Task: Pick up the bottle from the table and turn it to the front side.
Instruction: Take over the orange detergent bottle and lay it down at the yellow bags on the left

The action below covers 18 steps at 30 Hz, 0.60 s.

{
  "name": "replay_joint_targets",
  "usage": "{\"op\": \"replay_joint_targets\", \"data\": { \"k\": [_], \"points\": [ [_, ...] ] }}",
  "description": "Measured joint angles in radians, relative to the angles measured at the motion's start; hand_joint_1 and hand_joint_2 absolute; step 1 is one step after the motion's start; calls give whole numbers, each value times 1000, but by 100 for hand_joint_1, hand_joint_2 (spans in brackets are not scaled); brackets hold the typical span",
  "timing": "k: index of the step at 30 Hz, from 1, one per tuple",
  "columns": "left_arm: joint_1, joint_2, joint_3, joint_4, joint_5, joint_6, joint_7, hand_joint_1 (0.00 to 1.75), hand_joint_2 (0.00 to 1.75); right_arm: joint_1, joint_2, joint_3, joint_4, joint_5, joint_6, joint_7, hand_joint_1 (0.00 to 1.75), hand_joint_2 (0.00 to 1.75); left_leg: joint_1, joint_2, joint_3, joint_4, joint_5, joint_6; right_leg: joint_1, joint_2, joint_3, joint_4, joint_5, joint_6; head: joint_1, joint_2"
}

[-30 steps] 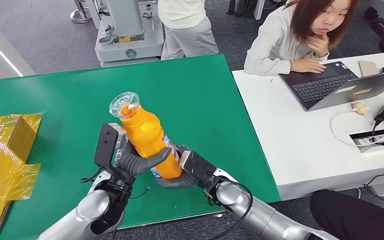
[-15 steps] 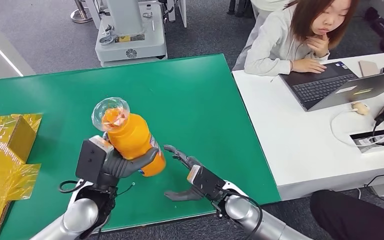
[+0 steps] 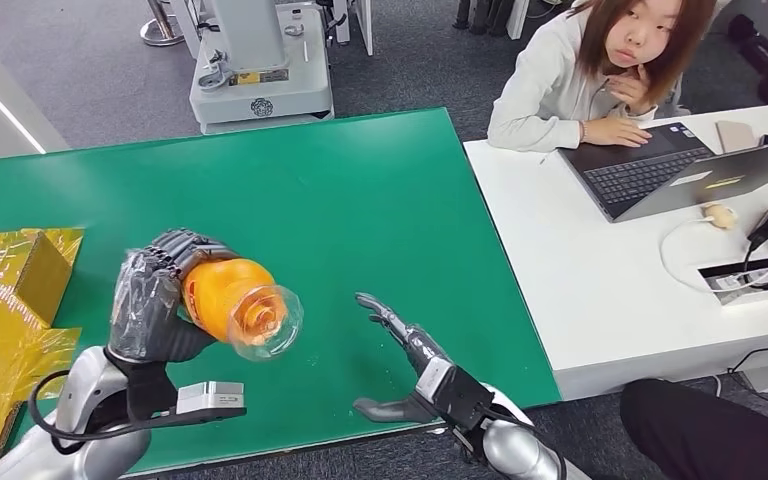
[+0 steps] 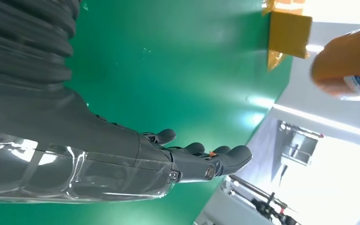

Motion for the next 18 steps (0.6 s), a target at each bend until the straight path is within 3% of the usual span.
{"op": "replay_joint_targets", "data": {
  "k": [5,11,18],
  "points": [
    [-15,118,11,-21,-167,12,28,173,175,55,-4,-53,-59,9,3,-30,0,175,0,1,0,0,0,0,1,1,0,0,0,0,0,0],
    [-35,297,18,-25,-336,24,97,168,175,117,-12,-128,-109,-11,-10,-98,0,175,1,3,0,-1,0,0,1,2,0,0,0,-1,0,0],
    [112,422,143,-69,-434,-1,167,161,175,144,-12,-205,-182,-69,28,-131,0,175,1,5,0,-1,-1,-2,1,4,-1,0,-1,-1,0,0]
  ]
}}
